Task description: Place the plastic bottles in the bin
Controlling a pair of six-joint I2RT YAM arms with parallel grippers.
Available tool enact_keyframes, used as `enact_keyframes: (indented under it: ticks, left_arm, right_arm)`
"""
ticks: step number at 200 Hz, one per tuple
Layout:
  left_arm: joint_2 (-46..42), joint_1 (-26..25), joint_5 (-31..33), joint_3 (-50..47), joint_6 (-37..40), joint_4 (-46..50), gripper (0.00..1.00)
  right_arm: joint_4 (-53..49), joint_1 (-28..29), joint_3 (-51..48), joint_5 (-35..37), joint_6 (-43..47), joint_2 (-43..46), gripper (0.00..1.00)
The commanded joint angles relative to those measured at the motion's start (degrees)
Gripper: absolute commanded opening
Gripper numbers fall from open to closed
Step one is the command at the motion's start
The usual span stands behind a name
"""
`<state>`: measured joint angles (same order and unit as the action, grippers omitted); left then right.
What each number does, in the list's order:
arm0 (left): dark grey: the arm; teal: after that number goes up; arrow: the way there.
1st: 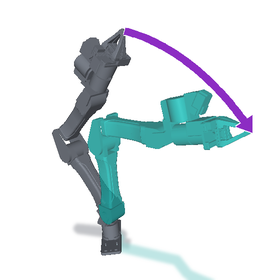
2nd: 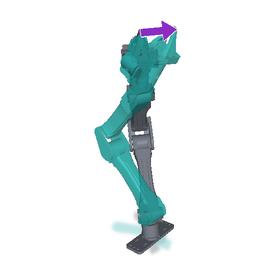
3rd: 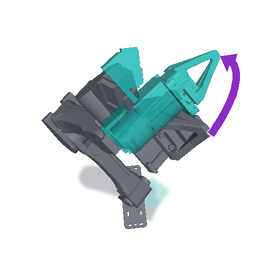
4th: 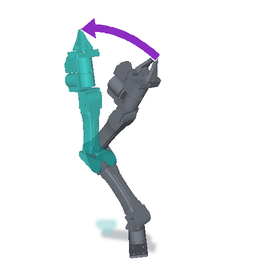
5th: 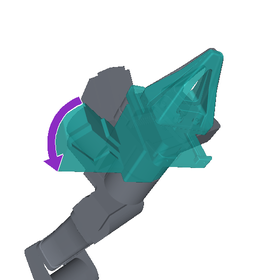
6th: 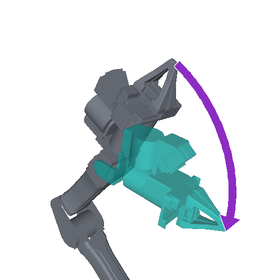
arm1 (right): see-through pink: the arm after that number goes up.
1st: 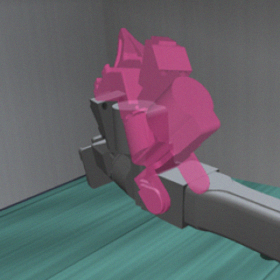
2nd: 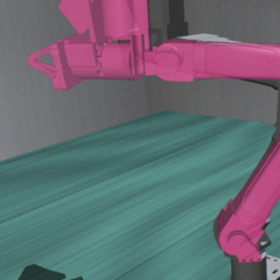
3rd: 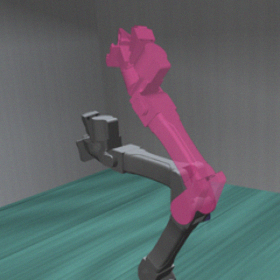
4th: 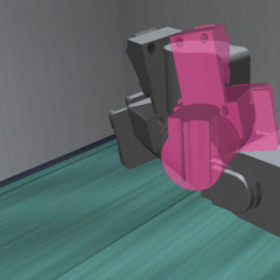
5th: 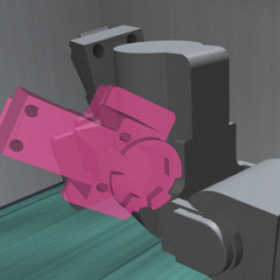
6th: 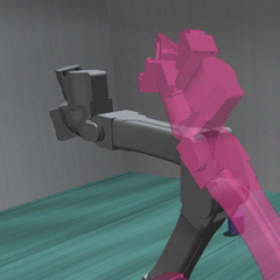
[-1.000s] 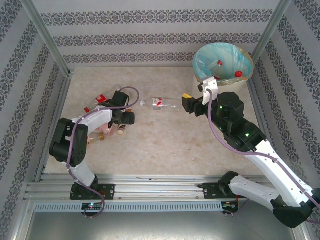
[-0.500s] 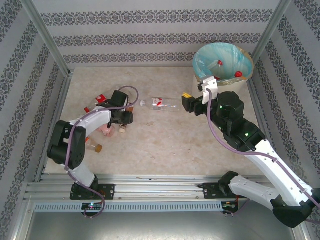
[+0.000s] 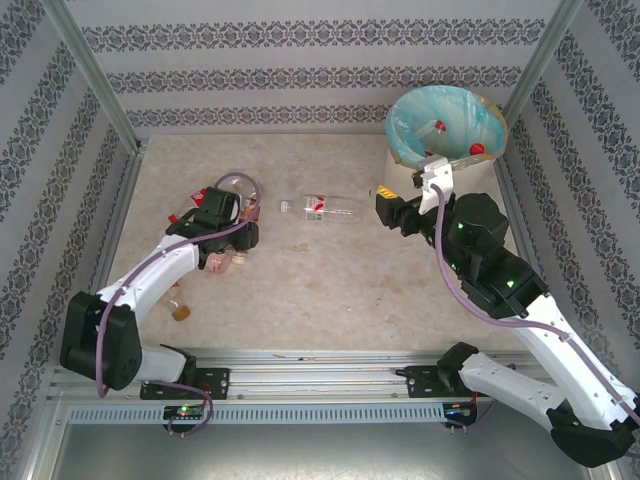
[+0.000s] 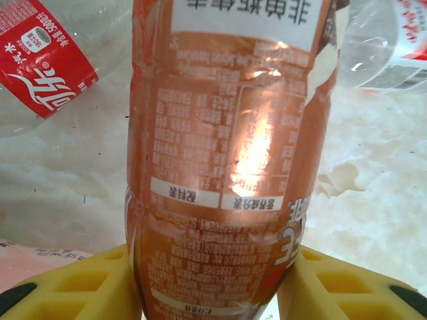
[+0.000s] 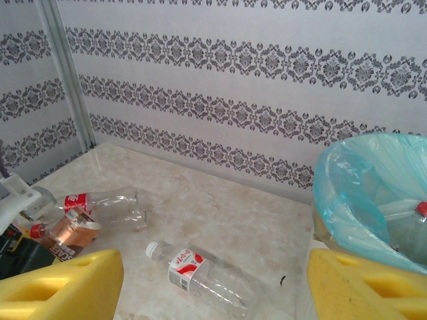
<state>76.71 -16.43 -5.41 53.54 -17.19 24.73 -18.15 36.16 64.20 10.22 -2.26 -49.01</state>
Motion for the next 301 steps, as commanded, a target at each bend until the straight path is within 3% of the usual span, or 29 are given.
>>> enact_keyframes:
  ticks: [1, 33, 80, 125, 195, 248, 301]
  left_arm:
    - [-4.95, -0.4, -3.74, -1.26, -0.43, -3.3, 0.49]
    - [-13.2, -4.94, -6.92, -2.08, 3.7, -8.81, 0.48]
    - [-22.77, -16.39, -7.88, -4.32, 14.59, -18.29, 0.48]
    - [-27.44, -20.07, -11.94, -7.03, 16.56, -26.9, 0.48]
    - [-28.4, -23.8, -13.64, -6.15, 19.62, -28.02, 0.47]
    - [-28.75, -26.32, -12.64, -5.12, 21.47, -26.95, 0.45]
    - [-30.05, -27.43, -8.66, -5.89, 19.86, -27.8, 0.48]
  right_arm:
    - [0.03, 0.31, -0.3, -1.31, -2.23, -1.17, 0.73]
    - [1.15, 0.28, 2.86, -12.23, -3.75, -4.49, 0.73]
    - [7.91, 2.82, 5.62, -32.0, -6.5, -9.5, 0.8]
    - [6.64, 7.14, 8.48, -32.34, -4.03, -12.73, 0.88]
    - [6.2, 9.24, 10.58, -32.12, -5.72, -16.41, 0.91]
    - [6.14, 10.52, 12.29, -34.12, -6.8, -18.87, 0.82]
    - [3.92, 10.77, 14.68, -36.0, -7.38, -19.77, 0.46]
